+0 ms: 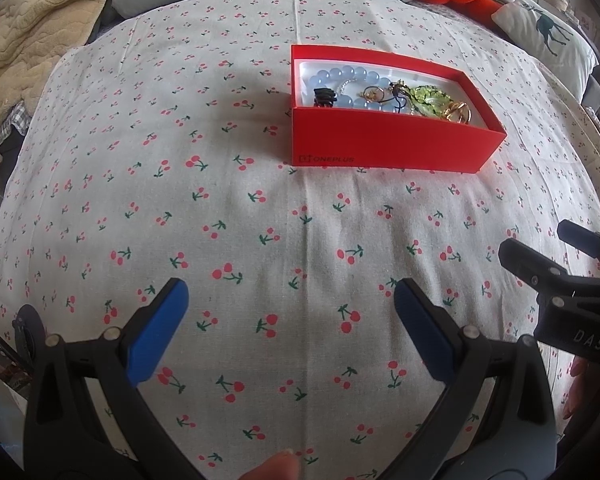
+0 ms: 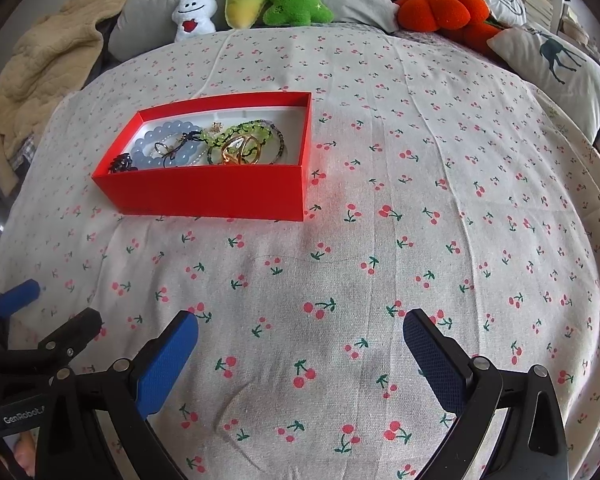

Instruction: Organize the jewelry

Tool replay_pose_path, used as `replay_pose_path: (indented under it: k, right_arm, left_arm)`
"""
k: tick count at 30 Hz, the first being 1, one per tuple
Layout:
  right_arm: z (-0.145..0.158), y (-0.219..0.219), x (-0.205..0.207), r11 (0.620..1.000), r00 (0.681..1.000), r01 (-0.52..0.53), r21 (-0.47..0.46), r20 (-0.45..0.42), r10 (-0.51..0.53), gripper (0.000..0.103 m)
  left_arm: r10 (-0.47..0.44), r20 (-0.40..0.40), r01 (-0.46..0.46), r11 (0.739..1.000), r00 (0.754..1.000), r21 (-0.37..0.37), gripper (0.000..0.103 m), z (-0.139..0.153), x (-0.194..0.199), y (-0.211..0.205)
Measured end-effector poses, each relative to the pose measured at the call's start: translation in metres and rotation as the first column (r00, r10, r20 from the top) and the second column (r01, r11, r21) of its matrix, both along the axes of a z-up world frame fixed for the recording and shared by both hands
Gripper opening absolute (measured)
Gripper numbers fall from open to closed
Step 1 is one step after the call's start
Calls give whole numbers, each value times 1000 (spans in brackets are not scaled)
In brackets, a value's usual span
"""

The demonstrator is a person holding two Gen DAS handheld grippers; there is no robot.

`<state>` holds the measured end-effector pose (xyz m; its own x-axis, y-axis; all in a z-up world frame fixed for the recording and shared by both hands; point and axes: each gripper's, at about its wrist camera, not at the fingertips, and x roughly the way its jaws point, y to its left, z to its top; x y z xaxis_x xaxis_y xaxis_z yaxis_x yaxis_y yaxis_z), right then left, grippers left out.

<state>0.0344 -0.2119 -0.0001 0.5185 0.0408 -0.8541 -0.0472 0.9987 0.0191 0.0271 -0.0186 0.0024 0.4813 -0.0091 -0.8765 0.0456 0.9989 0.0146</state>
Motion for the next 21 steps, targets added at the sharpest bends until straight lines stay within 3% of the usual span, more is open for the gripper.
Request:
replay_pose_path:
  k: [21]
  right_arm:
    - [-5,6,-8,1000,999,11,-21,37,-10,103]
  left_arm:
    - [37,9,-37,999,999,-18,102,-10,-2,12]
